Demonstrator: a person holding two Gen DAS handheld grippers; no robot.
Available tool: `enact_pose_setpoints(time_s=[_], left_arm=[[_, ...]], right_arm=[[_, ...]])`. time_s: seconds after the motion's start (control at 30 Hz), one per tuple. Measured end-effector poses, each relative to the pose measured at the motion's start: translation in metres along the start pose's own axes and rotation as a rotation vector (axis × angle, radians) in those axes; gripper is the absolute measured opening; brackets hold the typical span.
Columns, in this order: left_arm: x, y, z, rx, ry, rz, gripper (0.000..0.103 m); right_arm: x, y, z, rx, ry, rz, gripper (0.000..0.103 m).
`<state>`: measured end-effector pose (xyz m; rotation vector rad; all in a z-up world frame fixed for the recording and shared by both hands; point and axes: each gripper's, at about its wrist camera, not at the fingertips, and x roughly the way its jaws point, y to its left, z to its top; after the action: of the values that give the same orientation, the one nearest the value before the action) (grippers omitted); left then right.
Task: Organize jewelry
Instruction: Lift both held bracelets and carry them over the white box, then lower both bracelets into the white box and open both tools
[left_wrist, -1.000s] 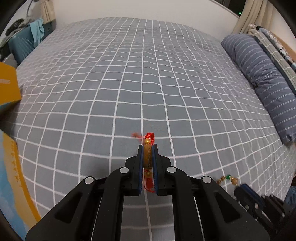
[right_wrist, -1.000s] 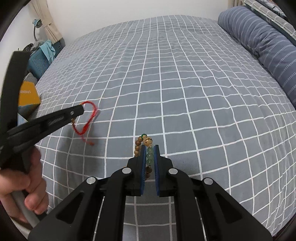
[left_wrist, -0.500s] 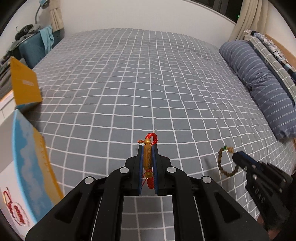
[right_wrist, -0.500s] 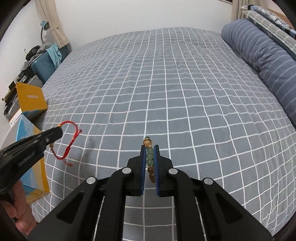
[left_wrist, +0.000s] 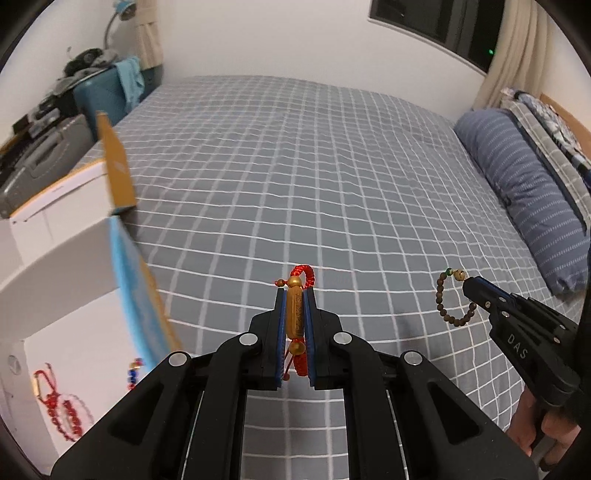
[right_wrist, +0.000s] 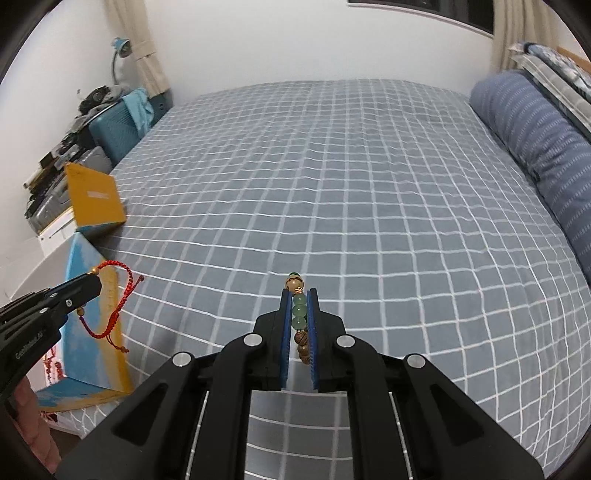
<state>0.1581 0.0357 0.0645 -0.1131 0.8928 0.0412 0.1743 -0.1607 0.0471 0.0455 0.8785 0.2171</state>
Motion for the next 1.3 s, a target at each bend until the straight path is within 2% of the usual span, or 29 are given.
enact_pose_setpoints(time_s=[0.33, 0.6, 0.97, 1.3], left_arm=[[-0.045, 0.075, -0.001, -0.098, -0.046, 0.077, 0.008], [-0.09, 0.145, -0.019, -0.194, -0.085, 0.159, 0.008], [-0.12, 0.22, -0.06, -0.314, -0.084, 0.259, 0.008], [-0.112, 0.262, -0.098, -0.383, -0.021, 0.303, 0.008]], right_arm=[[-0.01, 0.076, 0.023, -0.108, -0.029, 0.084, 0.007], [-0.018, 0.15, 0.034, -0.204, -0.049, 0.168, 0.007], [-0.028, 0.258, 0.015, -0.352, -0.04, 0.298, 0.007], [-0.01, 0.317, -0.025, -0.445, 0.033, 0.344, 0.007]])
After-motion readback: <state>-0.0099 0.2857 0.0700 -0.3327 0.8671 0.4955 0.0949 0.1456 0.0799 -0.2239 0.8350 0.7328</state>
